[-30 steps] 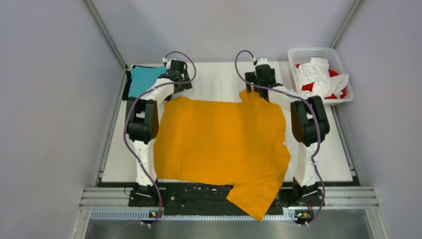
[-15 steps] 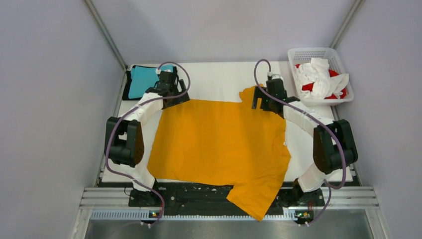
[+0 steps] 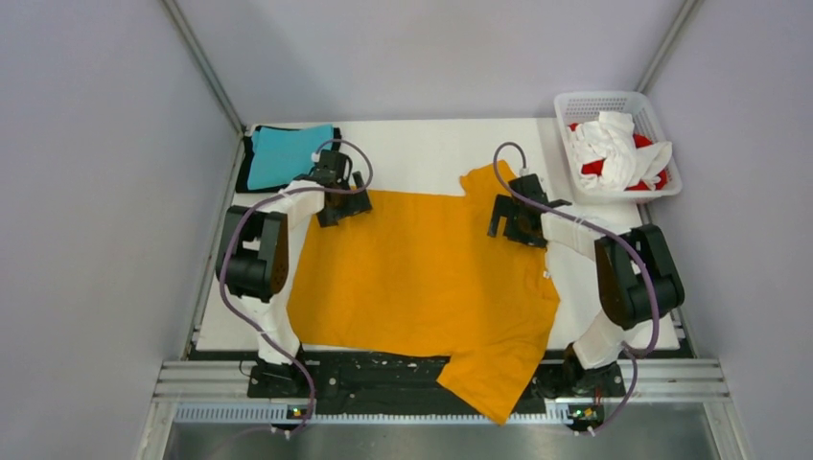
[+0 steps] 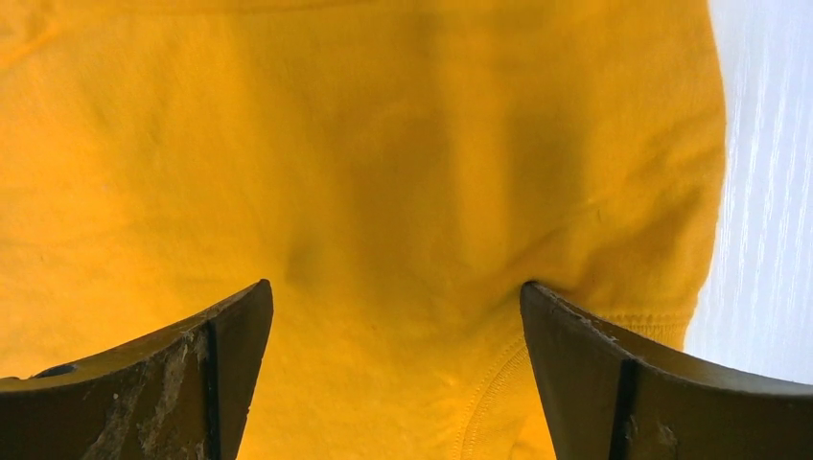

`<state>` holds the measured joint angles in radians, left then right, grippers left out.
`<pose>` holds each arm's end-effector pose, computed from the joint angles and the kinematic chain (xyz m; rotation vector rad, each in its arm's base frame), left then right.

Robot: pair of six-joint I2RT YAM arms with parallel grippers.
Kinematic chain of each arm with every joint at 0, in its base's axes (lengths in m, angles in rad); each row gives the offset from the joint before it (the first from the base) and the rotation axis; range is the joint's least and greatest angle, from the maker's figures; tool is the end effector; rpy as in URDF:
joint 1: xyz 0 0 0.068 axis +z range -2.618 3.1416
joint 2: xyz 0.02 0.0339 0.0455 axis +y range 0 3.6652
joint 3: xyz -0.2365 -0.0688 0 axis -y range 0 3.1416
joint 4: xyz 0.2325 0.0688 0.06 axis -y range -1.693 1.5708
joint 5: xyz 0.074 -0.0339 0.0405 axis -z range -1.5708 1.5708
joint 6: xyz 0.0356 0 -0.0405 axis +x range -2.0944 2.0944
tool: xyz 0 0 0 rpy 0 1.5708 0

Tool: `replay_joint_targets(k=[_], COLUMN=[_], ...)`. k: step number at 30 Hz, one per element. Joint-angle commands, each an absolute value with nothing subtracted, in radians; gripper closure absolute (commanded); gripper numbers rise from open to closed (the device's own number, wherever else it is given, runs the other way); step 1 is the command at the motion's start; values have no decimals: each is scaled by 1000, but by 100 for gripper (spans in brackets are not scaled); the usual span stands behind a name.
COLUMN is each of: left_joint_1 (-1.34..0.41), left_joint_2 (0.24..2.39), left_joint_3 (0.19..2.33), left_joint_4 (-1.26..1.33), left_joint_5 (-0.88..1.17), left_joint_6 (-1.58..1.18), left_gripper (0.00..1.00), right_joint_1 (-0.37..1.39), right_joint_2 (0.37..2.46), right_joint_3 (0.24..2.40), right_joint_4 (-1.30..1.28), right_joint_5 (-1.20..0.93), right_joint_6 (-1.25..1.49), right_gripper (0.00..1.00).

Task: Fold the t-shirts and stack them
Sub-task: Flatten out the tshirt

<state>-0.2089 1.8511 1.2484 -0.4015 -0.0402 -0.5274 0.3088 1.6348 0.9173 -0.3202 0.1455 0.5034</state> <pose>0.3620 -0.0753 0.1660 -0.4257 2.5548 -0.2228 0.2924 0.0879 0.1478 0.3034 2.5768 0.1061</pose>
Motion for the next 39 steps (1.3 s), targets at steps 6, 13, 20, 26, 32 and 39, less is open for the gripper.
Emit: replay_joint_targets(k=[6,13,20,26,32,39], left_joint_1=[-183,-180,-161,-157,-156,-173], left_joint_2=[2046,2224,2349,2416,2420,2167], left_joint_3=[1449,1697,1887,2016,2103,1900], left_joint_4=[-392,-459,-468,-449,-467,-455], left_joint_5=[-21,-17,47,51,92,101], left_joint_6=[-583,-606,-626,-607,-603,-582], left_gripper=[1,1,1,1,1,1], right_joint_1=[232,164,128,126,127,151], right_joint_2=[1821,1967,2121,2164,2093,1865], right_joint_3=[1082,1266,1521,1629,1651,1536], right_joint_4=[-273,-307,-336,-373,-397,-390], right_joint_5=[173,186,190,210,157,137], right_joint_6=[487,420,353,328,308,275], right_gripper=[1,1,1,1,1,1])
